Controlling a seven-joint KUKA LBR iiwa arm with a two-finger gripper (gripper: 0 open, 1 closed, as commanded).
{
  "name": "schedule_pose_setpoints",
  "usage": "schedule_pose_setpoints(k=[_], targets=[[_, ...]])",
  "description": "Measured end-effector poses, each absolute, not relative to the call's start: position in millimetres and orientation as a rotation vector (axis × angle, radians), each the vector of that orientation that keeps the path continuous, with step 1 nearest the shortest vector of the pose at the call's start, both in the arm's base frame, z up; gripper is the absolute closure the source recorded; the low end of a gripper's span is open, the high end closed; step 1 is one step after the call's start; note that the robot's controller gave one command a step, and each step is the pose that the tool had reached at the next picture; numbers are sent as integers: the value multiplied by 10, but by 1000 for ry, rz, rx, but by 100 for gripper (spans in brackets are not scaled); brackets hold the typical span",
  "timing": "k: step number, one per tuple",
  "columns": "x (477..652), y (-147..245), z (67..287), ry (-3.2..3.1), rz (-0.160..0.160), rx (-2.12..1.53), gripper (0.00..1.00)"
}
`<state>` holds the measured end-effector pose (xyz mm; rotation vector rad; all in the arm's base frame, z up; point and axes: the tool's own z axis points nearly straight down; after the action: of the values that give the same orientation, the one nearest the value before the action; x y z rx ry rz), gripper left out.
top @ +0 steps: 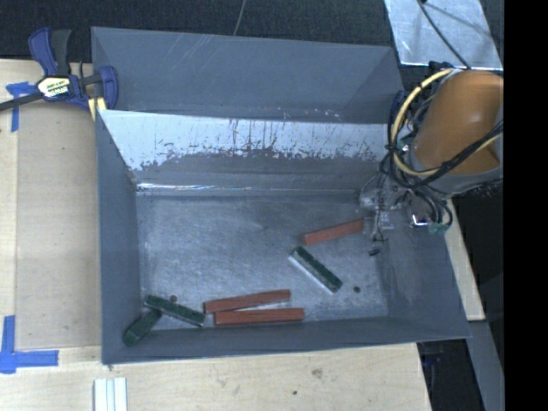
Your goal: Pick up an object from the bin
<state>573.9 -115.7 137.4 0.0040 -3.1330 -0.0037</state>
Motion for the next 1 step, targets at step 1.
schedule_pose_setpoints(k=[1], targets=[[5631,-1372,2066,-3141,-1,-40,100]])
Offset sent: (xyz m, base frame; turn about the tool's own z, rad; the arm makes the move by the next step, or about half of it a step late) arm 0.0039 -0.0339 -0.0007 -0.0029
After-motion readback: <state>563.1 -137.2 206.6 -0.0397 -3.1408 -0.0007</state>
